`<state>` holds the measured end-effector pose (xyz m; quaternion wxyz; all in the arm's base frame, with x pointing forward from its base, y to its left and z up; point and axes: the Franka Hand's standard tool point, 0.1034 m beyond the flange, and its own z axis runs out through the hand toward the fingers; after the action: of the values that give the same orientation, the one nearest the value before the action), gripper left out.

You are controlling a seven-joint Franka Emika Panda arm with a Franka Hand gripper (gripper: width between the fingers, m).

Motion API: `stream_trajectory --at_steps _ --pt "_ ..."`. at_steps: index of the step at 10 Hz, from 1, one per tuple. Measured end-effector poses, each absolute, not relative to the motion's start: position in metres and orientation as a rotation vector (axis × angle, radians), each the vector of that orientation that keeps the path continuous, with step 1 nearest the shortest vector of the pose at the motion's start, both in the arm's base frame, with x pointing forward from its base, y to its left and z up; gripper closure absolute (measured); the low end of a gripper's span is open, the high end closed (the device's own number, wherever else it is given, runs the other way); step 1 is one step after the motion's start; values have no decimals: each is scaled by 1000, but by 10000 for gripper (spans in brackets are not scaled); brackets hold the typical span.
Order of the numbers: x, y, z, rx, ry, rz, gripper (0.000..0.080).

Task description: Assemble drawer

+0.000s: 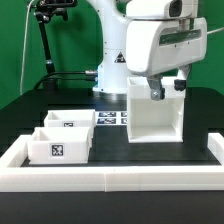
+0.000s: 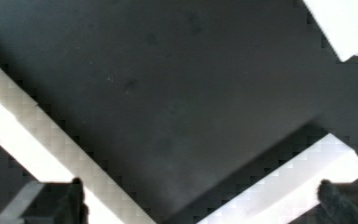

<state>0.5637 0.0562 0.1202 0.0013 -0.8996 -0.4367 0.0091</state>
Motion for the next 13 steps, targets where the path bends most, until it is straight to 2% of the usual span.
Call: stream_trajectory --at_steps 8,13 --pt "561 56 121 -2837 -1342 30 150" --pt "517 69 164 -3057 -795 136 150"
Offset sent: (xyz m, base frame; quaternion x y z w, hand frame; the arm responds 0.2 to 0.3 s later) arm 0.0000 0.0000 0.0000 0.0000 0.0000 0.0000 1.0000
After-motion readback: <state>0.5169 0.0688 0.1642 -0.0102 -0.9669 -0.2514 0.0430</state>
